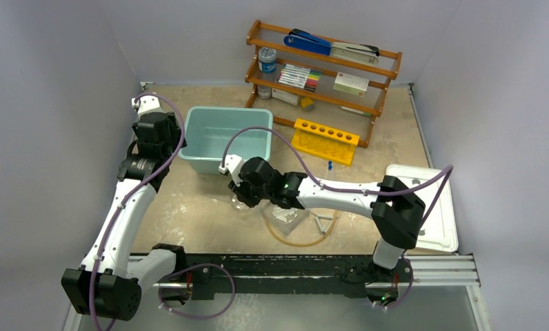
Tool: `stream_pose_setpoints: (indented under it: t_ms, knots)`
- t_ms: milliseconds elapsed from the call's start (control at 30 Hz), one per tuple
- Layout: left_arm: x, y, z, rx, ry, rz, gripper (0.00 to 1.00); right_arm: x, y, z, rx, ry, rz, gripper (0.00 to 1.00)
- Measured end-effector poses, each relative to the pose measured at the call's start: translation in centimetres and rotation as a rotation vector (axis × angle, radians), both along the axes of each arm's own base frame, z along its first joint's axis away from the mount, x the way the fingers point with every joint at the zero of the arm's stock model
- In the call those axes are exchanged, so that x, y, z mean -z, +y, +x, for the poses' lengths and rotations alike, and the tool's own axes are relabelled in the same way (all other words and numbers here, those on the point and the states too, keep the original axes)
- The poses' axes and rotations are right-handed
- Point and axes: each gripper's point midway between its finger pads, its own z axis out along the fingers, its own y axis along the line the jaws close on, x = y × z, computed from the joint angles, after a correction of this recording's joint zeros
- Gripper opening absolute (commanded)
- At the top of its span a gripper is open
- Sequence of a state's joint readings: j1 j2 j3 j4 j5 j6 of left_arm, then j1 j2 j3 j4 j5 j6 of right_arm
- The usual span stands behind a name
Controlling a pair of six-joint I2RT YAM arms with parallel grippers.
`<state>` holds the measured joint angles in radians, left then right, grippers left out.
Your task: Organize the chemistry lab equipment
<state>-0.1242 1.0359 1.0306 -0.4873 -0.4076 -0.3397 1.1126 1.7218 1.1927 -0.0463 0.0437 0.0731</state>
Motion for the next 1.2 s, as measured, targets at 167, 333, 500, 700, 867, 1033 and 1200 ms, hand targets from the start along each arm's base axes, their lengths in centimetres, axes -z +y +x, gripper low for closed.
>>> stream_pose_setpoints:
  t_ms: [167, 333, 500, 700, 867, 1033, 1200]
  knots:
    - [0.5, 0.0, -0.1, -0.001, 0.011, 0.002, 0.58, -1.9, 1.1, 0.4, -0.015, -0.022, 0.036, 0.0]
    - [0.6, 0.0, -0.1, -0.001, 0.014, 0.002, 0.58, -3.1, 1.5, 0.2, -0.037, -0.018, 0.043, 0.0]
    - [0.6, 0.0, -0.1, -0.001, 0.014, 0.002, 0.58, -5.5, 2.5, 0.2, -0.062, -0.019, 0.077, 0.0]
    - [0.6, 0.0, -0.1, -0.001, 0.014, 0.002, 0.58, -8.1, 3.8, -0.2, -0.105, -0.016, 0.134, 0.0]
    - [0.6, 0.0, -0.1, -0.001, 0.014, 0.002, 0.58, -10.6, 4.3, 0.3, -0.124, -0.053, 0.158, 0.0]
    - [0.6, 0.0, -0.1, -0.001, 0.015, 0.001, 0.58, -15.3, 5.2, 2.9, -0.113, -0.138, 0.223, 0.0]
    - [0.9, 0.0, -0.2, 0.0, 0.023, 0.003, 0.58, -17.8, 4.0, 8.4, -0.03, -0.199, 0.253, 0.0]
